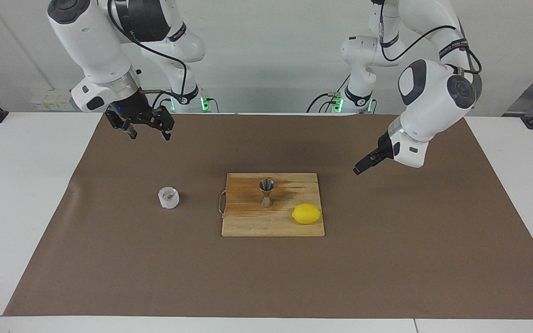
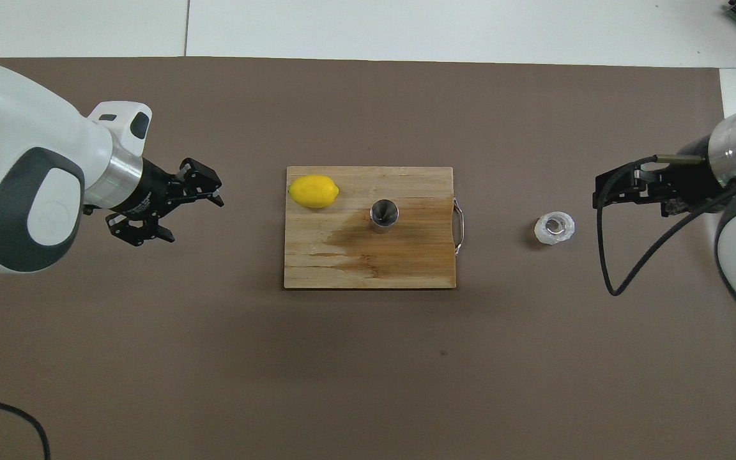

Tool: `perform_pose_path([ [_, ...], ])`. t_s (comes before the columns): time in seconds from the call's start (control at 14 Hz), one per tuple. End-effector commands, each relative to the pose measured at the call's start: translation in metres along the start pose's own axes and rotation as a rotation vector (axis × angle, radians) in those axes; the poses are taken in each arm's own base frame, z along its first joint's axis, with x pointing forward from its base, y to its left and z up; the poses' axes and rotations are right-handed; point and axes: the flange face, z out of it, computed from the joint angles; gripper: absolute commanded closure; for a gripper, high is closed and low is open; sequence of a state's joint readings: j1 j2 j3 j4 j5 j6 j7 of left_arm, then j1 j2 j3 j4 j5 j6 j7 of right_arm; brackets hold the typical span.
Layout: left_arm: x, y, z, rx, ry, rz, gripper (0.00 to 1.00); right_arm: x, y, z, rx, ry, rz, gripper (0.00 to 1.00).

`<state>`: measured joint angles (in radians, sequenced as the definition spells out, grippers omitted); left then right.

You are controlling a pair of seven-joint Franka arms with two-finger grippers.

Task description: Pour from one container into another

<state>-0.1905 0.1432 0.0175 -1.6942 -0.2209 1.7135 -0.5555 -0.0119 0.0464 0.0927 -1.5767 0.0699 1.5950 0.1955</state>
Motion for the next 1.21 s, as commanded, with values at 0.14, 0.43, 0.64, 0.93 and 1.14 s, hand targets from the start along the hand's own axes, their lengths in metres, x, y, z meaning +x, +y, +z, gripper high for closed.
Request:
perform_pose_path([
  [0.14, 0.006, -0.039, -0.073, 0.076, 0.095, 0.267, 0.0, -0.002, 0.001, 0.0, 0.026, -0.007, 0.021, 0.0],
  [0.43, -0.02, -0.058, -0.103, 0.151, 0.151, 0.453, 0.0, -0.002, 0.001, 0.0, 0.026, -0.007, 0.021, 0.0],
  [0.64, -0.024, -0.057, -0.116, 0.148, 0.184, 0.505, 0.0, -0.002, 0.001, 0.0, 0.026, -0.007, 0.021, 0.0],
  [0.93, -0.023, -0.053, -0.138, 0.148, 0.213, 0.535, 0.0, -0.008, 0.013, 0.004, 0.018, -0.068, 0.035, 0.0],
  [1.14, -0.021, -0.055, -0.142, 0.19, 0.184, 0.562, 0.0, -0.008, 0.027, 0.012, 0.03, -0.067, -0.159, 0.0],
])
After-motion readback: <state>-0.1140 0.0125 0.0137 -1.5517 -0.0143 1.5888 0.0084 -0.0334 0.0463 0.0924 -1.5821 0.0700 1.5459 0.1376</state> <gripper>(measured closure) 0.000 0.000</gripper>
